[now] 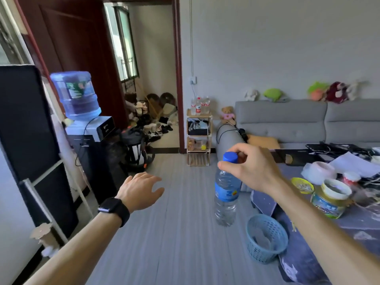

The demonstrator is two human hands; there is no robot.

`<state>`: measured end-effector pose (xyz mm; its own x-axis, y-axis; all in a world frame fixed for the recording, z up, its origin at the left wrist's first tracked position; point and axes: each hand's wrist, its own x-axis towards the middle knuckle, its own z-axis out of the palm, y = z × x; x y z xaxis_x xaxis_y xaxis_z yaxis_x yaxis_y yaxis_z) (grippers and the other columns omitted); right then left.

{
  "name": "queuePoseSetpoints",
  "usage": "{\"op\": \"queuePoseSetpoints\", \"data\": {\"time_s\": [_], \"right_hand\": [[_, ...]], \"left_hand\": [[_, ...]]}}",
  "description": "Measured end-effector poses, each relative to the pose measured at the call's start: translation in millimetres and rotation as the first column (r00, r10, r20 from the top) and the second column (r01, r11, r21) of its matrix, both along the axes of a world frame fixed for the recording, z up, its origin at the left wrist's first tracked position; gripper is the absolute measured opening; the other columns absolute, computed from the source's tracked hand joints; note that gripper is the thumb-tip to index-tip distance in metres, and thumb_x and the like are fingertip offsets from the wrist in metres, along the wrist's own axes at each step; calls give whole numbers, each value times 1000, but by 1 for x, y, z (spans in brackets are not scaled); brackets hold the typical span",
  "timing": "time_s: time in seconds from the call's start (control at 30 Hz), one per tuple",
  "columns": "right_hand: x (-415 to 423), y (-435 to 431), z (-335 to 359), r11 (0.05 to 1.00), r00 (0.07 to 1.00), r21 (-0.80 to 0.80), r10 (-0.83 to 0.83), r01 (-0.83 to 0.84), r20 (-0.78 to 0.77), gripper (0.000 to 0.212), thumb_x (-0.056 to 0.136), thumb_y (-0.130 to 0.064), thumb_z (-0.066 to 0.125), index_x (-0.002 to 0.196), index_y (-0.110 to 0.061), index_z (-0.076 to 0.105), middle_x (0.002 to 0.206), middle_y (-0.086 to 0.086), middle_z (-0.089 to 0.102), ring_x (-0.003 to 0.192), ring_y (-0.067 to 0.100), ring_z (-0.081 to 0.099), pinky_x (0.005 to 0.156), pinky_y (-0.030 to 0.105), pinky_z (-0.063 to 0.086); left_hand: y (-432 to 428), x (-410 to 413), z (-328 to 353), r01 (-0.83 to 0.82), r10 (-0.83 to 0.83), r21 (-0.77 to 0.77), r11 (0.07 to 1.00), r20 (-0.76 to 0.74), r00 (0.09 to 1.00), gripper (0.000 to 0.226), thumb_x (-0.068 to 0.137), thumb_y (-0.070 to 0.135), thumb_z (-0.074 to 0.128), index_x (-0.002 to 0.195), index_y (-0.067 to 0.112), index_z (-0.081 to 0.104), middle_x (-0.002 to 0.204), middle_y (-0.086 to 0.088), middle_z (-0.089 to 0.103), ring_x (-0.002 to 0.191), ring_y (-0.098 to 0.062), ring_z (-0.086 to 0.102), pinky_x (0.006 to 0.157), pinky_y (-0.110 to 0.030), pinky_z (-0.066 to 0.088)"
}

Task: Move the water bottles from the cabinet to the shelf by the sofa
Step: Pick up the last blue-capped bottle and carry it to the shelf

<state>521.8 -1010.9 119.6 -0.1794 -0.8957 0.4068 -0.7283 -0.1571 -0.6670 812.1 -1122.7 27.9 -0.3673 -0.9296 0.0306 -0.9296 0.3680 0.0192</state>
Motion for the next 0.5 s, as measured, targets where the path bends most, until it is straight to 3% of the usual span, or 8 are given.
{"op": "queuePoseSetpoints", "data": {"time_s": [0.17,0.3,0.5], "right_hand": [[-40,-78,-1,1000,1000,-3,2,-2,18,18,71,-38,80,74,-29,65,66,-19,63,68,1,56,59,15,41],[-69,-141,-9,1000,1000,28,-8,7,25,16,72,-37,80,76,-28,67,73,-14,66,73,5,59,65,24,46],[-111,-247,-17,999,999,15,-33,33,41,16,70,-30,83,69,-25,68,59,-19,60,59,1,52,56,13,39]], "left_hand": [[-66,-47,8,7,-7,-12,1000,-3,1000,53,94,59,38,142,37,44,145,11,48,137,-15,37,110,-38,32],[-125,-73,3,14,-14,-9,1000,-10,1000,52,94,59,38,141,37,44,144,11,48,137,-15,38,110,-40,33],[-235,-113,-8,14,-12,40,999,-47,999,47,96,55,41,139,36,48,142,8,51,131,-18,45,108,-39,37]]}}
